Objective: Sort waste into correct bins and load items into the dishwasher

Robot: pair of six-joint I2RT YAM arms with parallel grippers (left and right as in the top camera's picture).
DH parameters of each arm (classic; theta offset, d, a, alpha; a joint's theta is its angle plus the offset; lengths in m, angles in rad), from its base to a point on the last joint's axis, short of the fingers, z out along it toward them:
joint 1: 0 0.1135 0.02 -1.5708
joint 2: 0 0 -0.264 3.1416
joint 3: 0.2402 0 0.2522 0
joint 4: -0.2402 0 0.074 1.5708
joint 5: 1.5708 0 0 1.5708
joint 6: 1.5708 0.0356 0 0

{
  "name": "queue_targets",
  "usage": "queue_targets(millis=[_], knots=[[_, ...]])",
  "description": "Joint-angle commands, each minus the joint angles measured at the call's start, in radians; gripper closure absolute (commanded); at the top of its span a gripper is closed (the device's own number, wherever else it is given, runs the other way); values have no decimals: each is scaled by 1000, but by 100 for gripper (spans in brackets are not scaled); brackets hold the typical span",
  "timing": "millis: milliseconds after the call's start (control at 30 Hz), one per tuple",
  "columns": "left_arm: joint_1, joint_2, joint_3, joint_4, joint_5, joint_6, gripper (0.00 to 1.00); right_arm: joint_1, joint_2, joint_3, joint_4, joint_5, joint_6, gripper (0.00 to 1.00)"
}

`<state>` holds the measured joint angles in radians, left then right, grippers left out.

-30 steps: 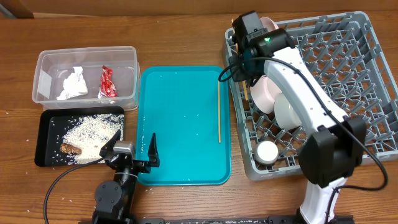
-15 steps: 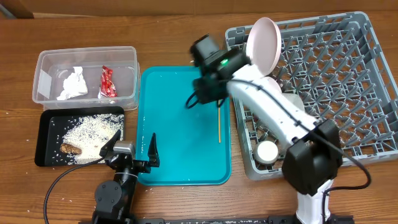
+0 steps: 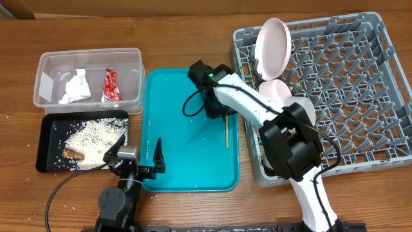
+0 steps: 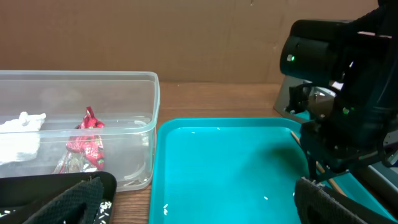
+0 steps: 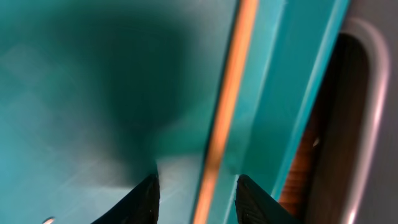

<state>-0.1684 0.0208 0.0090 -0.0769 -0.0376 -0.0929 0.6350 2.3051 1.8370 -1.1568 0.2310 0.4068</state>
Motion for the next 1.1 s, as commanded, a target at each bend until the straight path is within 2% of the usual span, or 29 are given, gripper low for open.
queue_targets(millis=[0, 33, 133, 267, 400, 600, 733, 933, 967, 1000, 1067], knots=[[5, -2, -4, 3, 5, 26, 0, -25, 18, -12, -3, -122, -82, 65], [5, -2, -4, 3, 5, 26, 0, -31, 18, -12, -10, -197, -124, 70], [5, -2, -4, 3, 5, 26, 0, -34, 17, -11, -42, -346, -171, 96], [5, -2, -4, 3, 5, 26, 0, -30, -8, 34, -66, -343, -167, 96], [5, -2, -4, 3, 5, 26, 0, -30, -110, 83, -62, -275, -145, 96], [5, -2, -3, 3, 5, 26, 0, -97, -314, 96, -8, -13, -184, 96], [5, -2, -3, 3, 5, 26, 0, -169, -307, 93, -2, -17, -336, 96], [5, -2, -4, 3, 5, 26, 0, -223, -217, 92, -16, -74, -381, 96], [5, -2, -3, 3, 5, 26, 0, -223, -217, 92, -19, -85, -377, 92], [5, -2, -4, 3, 5, 26, 0, -223, -225, 96, -24, -96, -366, 79], [5, -2, -4, 3, 6, 26, 0, -219, -254, 103, -31, -97, -309, 70]])
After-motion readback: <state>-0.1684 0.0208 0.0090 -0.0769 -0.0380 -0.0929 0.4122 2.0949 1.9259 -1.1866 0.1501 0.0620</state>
